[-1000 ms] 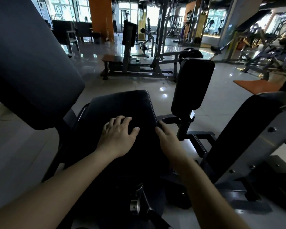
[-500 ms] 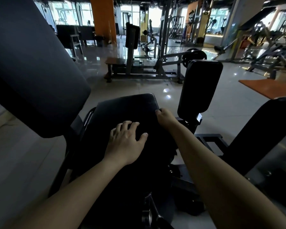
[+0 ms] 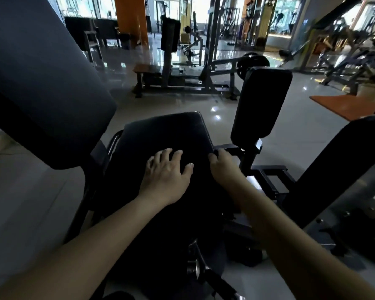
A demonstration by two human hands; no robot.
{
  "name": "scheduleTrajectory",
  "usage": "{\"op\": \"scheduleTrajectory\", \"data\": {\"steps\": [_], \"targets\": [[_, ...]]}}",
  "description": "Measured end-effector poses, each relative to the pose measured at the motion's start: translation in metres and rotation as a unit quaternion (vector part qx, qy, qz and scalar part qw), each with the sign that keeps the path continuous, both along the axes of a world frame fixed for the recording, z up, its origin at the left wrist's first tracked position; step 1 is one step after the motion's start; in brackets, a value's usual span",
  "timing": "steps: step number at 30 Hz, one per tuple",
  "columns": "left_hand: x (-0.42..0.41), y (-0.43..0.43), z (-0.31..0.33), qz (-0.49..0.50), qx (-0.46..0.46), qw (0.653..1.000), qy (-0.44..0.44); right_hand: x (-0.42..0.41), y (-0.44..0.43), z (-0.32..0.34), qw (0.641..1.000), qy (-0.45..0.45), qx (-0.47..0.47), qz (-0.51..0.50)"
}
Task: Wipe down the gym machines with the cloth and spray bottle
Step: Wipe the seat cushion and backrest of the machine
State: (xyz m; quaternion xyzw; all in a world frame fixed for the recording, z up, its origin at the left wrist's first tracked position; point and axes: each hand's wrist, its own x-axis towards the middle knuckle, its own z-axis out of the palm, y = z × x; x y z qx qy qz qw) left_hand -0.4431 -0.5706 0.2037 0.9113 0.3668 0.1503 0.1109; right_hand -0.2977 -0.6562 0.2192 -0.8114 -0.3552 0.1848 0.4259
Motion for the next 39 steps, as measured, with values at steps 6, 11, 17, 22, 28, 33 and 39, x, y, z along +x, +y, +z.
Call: {"op": "scheduleTrajectory", "data": {"steps": [6, 11, 17, 22, 28, 33, 39], "targets": [[0.0, 0.002, -0.001, 0.005, 0.014, 0.999, -0.03, 0.062, 0.094, 0.004, 0.999, 0.005, -0.047, -0.001], [-0.001, 0.006, -0.003, 0.004, 0.02, 0.999, -0.041, 0.075, 0.121, 0.013, 0.998, 0.036, -0.042, 0.01], [-0.003, 0.009, -0.002, -0.001, 0.003, 0.999, -0.039, 0.033, 0.042, 0.016, 0.997, 0.051, -0.011, 0.051], [-0.001, 0.007, 0.009, -0.007, 0.011, 1.0, 0.0, -0.001, -0.031, 0.01, 0.996, 0.02, -0.014, 0.088], [0.025, 0.069, 0.026, 0.041, -0.026, 0.999, 0.021, 0.023, 0.028, 0.004, 0.997, -0.044, -0.042, 0.047], [0.037, 0.088, 0.001, 0.05, -0.051, 0.997, 0.027, 0.071, 0.114, 0.006, 0.995, -0.076, -0.068, 0.017], [0.036, 0.089, -0.003, 0.041, -0.035, 0.998, 0.025, 0.102, 0.176, 0.022, 0.996, -0.058, -0.068, 0.009]]}}
